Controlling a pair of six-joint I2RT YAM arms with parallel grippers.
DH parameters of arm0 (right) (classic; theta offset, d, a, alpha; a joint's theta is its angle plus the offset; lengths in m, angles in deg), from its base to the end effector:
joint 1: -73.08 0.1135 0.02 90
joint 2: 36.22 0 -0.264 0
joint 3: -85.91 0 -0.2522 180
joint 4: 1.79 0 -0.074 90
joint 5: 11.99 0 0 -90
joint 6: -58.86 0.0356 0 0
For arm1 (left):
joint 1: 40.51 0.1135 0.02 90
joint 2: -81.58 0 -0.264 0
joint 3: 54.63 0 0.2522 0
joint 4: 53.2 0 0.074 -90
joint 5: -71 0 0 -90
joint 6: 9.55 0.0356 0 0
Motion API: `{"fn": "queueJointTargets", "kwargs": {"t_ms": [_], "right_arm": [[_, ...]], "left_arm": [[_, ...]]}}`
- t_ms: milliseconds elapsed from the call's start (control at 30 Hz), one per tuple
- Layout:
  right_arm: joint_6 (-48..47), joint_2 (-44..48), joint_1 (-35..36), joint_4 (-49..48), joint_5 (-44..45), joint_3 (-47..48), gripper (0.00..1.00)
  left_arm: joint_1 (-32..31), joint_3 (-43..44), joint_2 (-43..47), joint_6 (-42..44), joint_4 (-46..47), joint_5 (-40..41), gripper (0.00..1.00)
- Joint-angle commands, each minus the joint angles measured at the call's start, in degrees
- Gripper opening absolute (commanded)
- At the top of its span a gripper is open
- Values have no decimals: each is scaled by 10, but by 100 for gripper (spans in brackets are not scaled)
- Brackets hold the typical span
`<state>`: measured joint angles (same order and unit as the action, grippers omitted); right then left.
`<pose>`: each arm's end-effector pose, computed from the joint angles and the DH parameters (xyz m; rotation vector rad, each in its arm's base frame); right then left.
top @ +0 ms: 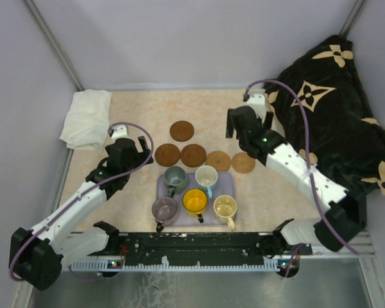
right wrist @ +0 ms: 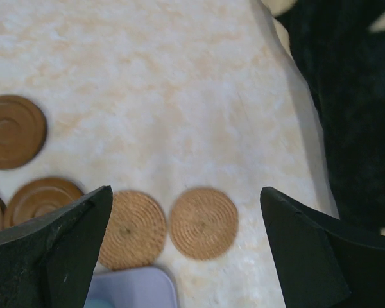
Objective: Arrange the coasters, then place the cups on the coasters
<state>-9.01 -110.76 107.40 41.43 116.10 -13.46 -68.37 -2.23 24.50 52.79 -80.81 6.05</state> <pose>0.2451 0.1407 0.3331 0.1315 2.0647 -0.1408 0.1995 -0.0884 0.2578 -0.2489 2.0634 -0.1239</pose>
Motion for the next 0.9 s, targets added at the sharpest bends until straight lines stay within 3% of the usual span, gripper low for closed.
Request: {"fn": "queueJointTargets", "kwargs": {"t_ms": [0, 100, 300, 367, 467, 867], "right_arm": [[-76, -117, -3, -31, -62, 111, 99], [-98, -180, -3, -61, -97, 160, 96], [-109, -319, -3, -69, -153, 271, 74], [-112, -353, -2, -76, -174, 296, 72], [-114, -393, -1, -92, -194, 320, 74], [-138, -513, 15, -105, -264, 416, 97]], "left_arm": [[4, 23, -32, -23, 36, -2, 100], [6, 26, -52, -27, 29, 10, 99], [18, 20, -64, -28, 37, 18, 99], [25, 15, -63, -30, 46, 13, 99], [43, 7, -61, -30, 60, -8, 99], [48, 7, -109, -26, 65, -3, 99]]}}
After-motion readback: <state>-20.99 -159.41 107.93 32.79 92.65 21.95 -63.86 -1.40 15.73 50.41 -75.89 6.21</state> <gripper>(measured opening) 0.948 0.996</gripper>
